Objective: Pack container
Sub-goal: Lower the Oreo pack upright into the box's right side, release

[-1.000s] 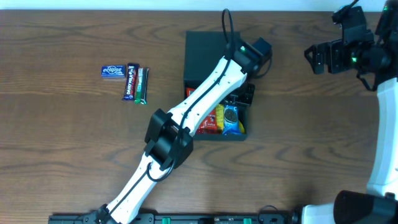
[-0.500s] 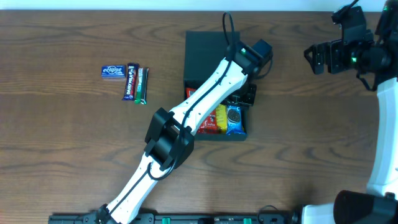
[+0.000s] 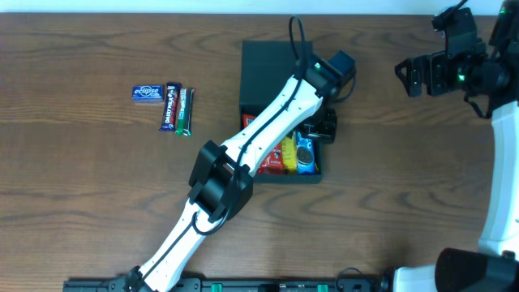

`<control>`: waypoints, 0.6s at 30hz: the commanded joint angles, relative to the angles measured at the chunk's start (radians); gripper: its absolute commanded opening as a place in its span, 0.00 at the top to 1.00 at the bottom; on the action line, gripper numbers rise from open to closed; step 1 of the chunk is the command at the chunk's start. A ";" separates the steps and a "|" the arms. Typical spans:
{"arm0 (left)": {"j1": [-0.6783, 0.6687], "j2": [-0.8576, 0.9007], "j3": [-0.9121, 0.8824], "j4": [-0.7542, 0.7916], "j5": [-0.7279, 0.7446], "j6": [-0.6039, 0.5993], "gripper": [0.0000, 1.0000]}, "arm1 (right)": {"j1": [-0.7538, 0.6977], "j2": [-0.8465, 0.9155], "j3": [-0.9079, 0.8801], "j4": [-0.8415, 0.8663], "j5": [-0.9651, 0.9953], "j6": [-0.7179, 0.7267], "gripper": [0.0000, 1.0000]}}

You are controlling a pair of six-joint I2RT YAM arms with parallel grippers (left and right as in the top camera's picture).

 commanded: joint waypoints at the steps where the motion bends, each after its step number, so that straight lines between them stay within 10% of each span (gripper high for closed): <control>1: -0.001 -0.006 0.004 -0.005 0.000 -0.001 0.20 | -0.007 0.000 0.001 0.000 -0.015 -0.008 0.01; 8: 0.005 -0.008 0.043 -0.029 -0.025 -0.001 0.28 | -0.007 0.000 0.001 0.000 -0.015 -0.008 0.01; 13: 0.026 -0.008 0.043 -0.045 -0.034 -0.005 0.76 | -0.007 0.000 0.001 0.000 -0.015 -0.008 0.01; 18: 0.063 -0.009 0.043 -0.058 -0.031 -0.008 0.94 | -0.007 0.000 0.001 0.000 -0.014 -0.009 0.01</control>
